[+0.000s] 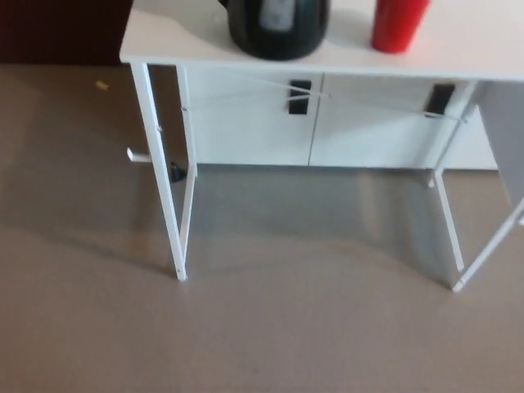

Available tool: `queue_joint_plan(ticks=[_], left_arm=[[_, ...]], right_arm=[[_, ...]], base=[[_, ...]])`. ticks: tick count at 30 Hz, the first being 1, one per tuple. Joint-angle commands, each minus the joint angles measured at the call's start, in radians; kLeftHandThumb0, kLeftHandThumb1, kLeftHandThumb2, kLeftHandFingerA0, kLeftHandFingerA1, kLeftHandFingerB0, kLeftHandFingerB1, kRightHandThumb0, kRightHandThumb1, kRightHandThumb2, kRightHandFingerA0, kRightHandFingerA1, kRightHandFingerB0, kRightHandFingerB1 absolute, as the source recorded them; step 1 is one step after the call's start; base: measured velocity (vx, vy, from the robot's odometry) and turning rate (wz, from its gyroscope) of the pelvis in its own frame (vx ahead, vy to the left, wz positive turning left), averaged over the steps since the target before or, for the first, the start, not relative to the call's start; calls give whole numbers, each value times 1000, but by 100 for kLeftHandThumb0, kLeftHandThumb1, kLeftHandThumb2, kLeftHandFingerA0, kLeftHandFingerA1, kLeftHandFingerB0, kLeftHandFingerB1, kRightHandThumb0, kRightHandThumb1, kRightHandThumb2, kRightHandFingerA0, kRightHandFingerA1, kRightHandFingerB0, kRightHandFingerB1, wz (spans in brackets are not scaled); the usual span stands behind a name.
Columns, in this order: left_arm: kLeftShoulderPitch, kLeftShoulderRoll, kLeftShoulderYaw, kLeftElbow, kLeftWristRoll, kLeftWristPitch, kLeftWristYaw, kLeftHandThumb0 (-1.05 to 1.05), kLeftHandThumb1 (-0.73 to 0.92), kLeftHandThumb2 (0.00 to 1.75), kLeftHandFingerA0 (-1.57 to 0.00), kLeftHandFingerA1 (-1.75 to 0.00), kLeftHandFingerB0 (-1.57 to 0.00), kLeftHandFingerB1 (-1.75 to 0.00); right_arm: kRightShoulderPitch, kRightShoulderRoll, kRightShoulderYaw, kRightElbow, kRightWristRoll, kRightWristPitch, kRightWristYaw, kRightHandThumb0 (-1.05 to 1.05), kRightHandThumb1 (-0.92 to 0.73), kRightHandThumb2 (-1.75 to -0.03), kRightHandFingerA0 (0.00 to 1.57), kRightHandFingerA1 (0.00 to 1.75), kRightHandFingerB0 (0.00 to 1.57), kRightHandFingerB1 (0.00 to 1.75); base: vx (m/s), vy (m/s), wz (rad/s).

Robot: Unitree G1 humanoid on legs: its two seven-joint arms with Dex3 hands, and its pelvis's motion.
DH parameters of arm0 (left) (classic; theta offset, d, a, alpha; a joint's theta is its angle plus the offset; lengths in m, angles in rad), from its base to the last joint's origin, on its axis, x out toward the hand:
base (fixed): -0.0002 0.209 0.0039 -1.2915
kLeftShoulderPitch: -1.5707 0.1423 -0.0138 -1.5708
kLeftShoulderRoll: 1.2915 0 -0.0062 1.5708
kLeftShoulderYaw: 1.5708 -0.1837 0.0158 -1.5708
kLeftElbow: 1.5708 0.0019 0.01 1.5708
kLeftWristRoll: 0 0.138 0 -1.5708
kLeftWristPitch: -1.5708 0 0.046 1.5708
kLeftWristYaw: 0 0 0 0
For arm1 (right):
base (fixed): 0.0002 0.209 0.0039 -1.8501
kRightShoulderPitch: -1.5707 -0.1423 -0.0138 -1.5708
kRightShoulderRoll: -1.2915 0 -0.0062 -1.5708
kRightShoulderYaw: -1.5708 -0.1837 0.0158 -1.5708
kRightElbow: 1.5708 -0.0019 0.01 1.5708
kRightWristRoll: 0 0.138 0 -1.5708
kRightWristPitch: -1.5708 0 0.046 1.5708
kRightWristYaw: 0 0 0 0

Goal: The robot walk towards a table in front and uses its left hand to pick up the pot from the base and pour water to the cup on the right hand side

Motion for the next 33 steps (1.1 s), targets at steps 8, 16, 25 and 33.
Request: queue_joint_plan(ticks=[8, 16, 25, 33], left_arm=[[9, 10, -10, 8, 2, -22, 3, -24, 50, 55, -66, -42, -52, -38], [8, 12, -18, 11, 4, -21, 4, -23, 51, 55, -63, -42, -51, -38], [15, 9, -24, -8, 1, -29, -4, -25, 51, 55, -63, -42, -51, -38], [15, 11, -32, 6, 13, -40, 14, -26, 51, 56, -63, -41, -51, -38]], right_arm=[[7, -4, 1, 0, 2, -4, -5, -38, -28, -55, 73, 78, 53, 62], [7, -4, 7, -1, -4, -6, -19, -40, -28, -56, 77, 79, 55, 62], [-3, -4, 8, -5, 1, -1, -9, -39, -27, -54, 76, 78, 56, 62], [-8, 1, 3, 0, 3, 0, -10, -42, -26, -56, 79, 79, 56, 63]], base=[[373, -110, 22], [248, -57, -8], [129, 158, -14], [105, -41, 8]])
